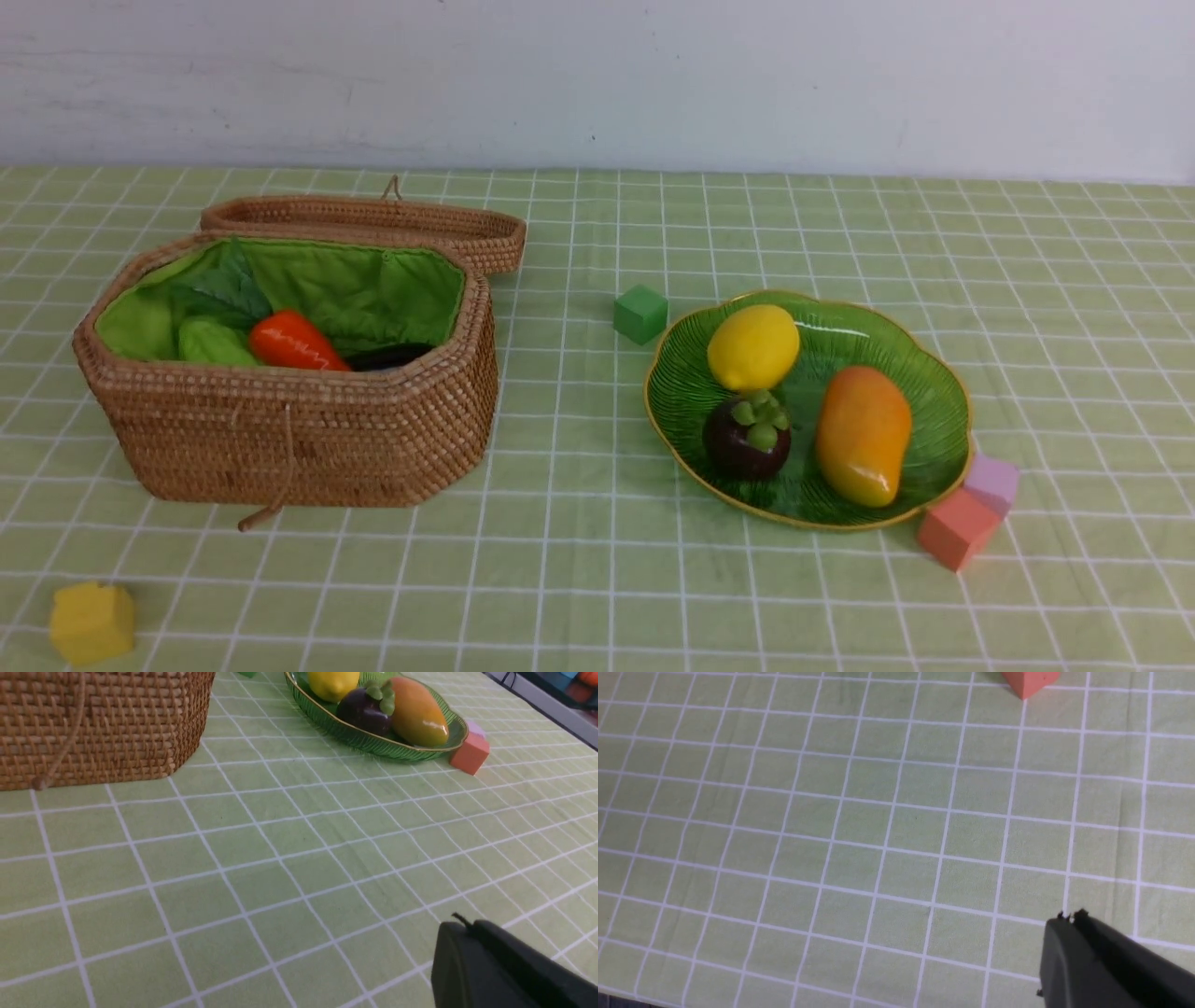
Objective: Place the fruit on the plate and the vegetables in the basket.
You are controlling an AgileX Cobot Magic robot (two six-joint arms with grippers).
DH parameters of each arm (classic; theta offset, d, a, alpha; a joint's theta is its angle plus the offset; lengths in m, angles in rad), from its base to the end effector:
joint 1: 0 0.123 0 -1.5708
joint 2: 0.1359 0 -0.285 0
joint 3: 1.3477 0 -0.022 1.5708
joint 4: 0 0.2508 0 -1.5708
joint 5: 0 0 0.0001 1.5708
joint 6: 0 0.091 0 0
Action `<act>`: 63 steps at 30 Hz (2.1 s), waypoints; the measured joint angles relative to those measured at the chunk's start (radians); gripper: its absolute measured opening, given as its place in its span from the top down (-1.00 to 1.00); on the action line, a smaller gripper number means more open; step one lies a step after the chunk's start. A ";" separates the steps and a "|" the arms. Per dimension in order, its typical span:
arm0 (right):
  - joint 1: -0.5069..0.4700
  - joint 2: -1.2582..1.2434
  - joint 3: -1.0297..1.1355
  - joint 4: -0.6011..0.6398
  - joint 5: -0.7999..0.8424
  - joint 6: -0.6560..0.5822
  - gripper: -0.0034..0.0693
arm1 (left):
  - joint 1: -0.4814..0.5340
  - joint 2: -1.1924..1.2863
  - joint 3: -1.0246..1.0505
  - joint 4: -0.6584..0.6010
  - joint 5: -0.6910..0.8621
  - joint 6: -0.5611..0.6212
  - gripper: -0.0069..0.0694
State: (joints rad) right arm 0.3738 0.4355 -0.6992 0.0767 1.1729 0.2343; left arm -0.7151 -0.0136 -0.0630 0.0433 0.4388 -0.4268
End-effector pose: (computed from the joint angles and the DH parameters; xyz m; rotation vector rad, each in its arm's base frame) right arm 0.0442 0.0243 0.3175 -0.1666 2.4183 0.3805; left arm 0.0377 -0.0306 0.1956 0.2987 1.8896 -0.7438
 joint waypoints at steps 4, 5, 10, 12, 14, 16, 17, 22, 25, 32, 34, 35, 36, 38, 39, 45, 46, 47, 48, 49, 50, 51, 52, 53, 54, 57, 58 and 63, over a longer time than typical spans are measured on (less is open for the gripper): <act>-0.042 -0.017 0.000 0.002 0.001 0.000 0.86 | 0.000 0.000 0.000 -0.001 0.007 0.000 0.85; -0.064 -0.024 0.000 0.002 0.001 0.000 0.85 | 0.000 0.000 0.000 -0.001 0.007 0.000 0.85; -0.211 -0.085 0.014 0.003 -0.074 -0.046 0.86 | 0.000 0.000 0.000 -0.001 0.010 0.000 0.85; -0.284 -0.133 0.076 0.010 -0.180 -0.136 0.90 | 0.000 0.000 0.000 -0.001 0.010 0.000 0.85; -0.339 -0.182 0.153 0.012 -0.293 -0.194 0.92 | 0.000 0.000 0.000 -0.001 0.010 0.000 0.85; -0.393 -0.241 0.273 0.015 -0.419 -0.234 0.95 | 0.000 0.000 0.000 -0.001 0.010 0.000 0.85; -0.409 -0.265 0.324 0.017 -0.467 -0.234 0.95 | 0.000 0.000 0.000 -0.001 0.011 0.000 0.85; -0.445 -0.414 0.626 0.010 -0.678 -0.245 0.96 | 0.000 0.000 0.000 -0.001 0.012 0.000 0.85; -0.446 -0.443 0.706 0.007 -0.738 -0.242 0.96 | 0.000 0.000 0.000 -0.001 0.013 0.000 0.85; -0.446 -0.447 0.714 0.015 -0.768 -0.234 0.96 | 0.000 0.000 0.000 -0.001 0.015 0.000 0.84; -0.446 -0.447 0.714 0.015 -0.769 -0.234 0.96 | 0.000 0.000 0.000 -0.001 0.015 0.000 0.84; -0.447 -0.447 0.714 0.015 -0.769 -0.234 0.96 | 0.000 0.000 0.000 -0.001 0.015 0.000 0.84; -0.448 -0.447 0.714 0.015 -0.769 -0.234 0.96 | 0.000 0.000 0.000 -0.001 0.015 0.000 0.83; -0.448 -0.447 0.714 0.015 -0.770 -0.234 0.96 | 0.000 0.000 0.000 -0.001 0.015 0.000 0.83; -0.448 -0.447 0.714 0.015 -0.770 -0.234 0.95 | 0.000 0.000 0.000 -0.001 0.015 0.000 0.83; -0.449 -0.447 0.714 0.015 -0.771 -0.234 0.95 | 0.000 0.000 0.000 -0.001 0.015 0.000 0.81; -0.449 -0.447 0.714 0.015 -0.771 -0.234 0.94 | 0.000 0.000 0.000 -0.001 0.015 0.000 0.81; -0.449 -0.447 0.714 0.015 -0.771 -0.234 0.94 | 0.000 0.000 0.000 -0.001 0.015 0.000 0.81; -0.449 -0.447 0.714 0.015 -0.771 -0.234 0.94 | 0.000 0.000 0.000 -0.001 0.015 0.000 0.81; -0.449 -0.447 0.714 0.015 -0.771 -0.234 0.94 | 0.000 0.000 0.000 -0.001 0.015 0.000 0.81; -0.449 -0.447 0.714 0.015 -0.771 -0.234 0.94 | 0.000 0.000 0.000 -0.001 0.015 0.000 0.81; -0.449 -0.447 0.714 0.015 -0.771 -0.234 0.94 | 0.000 0.000 0.000 -0.001 0.015 0.000 0.81; -0.449 -0.447 0.714 0.015 -0.771 -0.234 0.94 | 0.000 0.000 0.000 -0.001 0.015 0.000 0.81; -0.449 -0.447 0.714 0.015 -0.771 -0.234 0.94 | 0.000 0.000 0.000 -0.001 0.015 0.000 0.80; -0.449 -0.447 0.714 0.015 -0.771 -0.234 0.94 | 0.000 0.000 0.000 -0.001 0.015 0.000 0.80; -0.449 -0.447 0.714 0.015 -0.772 -0.234 0.93 | 0.000 0.000 0.000 0.001 0.015 0.000 0.80; -0.449 -0.447 0.714 0.015 -0.772 -0.234 0.93 | 0.000 0.000 0.004 0.013 0.011 0.000 0.79; -0.449 -0.447 0.714 0.015 -0.772 -0.234 0.92 | 0.077 0.000 0.053 0.052 -0.106 0.000 0.81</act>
State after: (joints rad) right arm -0.0754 -0.0116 0.0150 0.0913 0.4008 0.0000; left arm -0.6380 -0.0136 -0.0097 0.0952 0.3333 -0.4270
